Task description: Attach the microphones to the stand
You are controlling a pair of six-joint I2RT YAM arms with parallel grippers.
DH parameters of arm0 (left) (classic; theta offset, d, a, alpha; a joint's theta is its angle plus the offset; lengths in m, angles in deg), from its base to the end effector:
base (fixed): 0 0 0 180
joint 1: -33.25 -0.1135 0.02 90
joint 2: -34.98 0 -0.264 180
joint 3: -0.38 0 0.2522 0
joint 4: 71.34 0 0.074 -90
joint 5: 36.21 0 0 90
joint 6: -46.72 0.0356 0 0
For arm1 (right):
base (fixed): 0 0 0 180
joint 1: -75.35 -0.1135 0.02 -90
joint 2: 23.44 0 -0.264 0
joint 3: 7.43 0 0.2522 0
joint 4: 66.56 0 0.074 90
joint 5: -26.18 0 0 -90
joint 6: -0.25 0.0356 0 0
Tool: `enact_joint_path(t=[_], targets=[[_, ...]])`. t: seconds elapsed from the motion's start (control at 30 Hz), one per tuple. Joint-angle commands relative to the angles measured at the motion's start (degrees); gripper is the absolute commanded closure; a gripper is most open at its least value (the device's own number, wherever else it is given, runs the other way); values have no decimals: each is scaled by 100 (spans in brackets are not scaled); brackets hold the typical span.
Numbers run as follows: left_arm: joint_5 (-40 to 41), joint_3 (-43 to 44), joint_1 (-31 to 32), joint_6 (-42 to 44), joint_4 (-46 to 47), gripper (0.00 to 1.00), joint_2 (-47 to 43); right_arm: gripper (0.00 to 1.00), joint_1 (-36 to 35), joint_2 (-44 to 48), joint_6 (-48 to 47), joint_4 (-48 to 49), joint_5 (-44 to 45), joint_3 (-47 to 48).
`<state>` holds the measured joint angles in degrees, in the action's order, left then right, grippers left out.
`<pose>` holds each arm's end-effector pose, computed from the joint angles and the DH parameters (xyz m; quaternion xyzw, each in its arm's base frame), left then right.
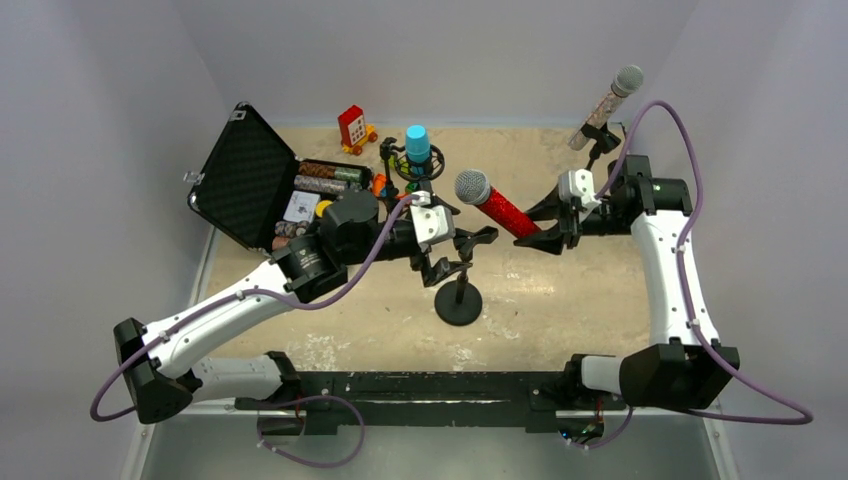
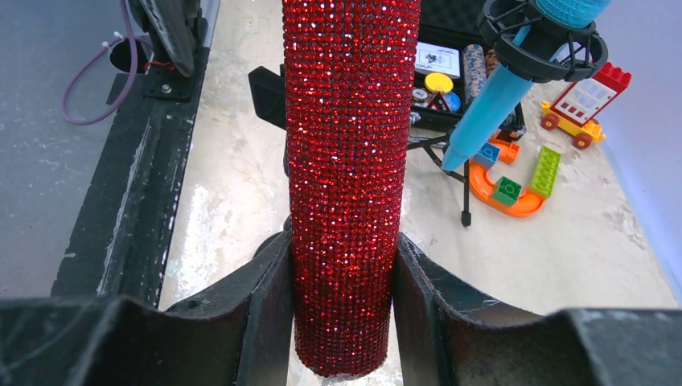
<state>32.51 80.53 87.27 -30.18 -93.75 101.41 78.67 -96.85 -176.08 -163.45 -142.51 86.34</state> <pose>0.1455 -0.2223 0.3991 0.5124 0.5548 -0.3551 0.5509 0.2016 0.0233 0.3755 -0.5646 0.5259 0.3826 0.5082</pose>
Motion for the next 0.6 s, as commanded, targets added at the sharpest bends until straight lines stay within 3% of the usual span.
enact_joint_path(t=[0.0,0.37,0.57], targets=[[269,-142,-14,60,981,1,202,100,-23,25,-274,-150,-492,-53],[310,-770,-23,-449,1777,6,421,100,-26,-48,-641,-159,-634,-255],[435,-897,-32,-751,1911,20,413,100,-47,-137,-1078,-163,-700,-499]])
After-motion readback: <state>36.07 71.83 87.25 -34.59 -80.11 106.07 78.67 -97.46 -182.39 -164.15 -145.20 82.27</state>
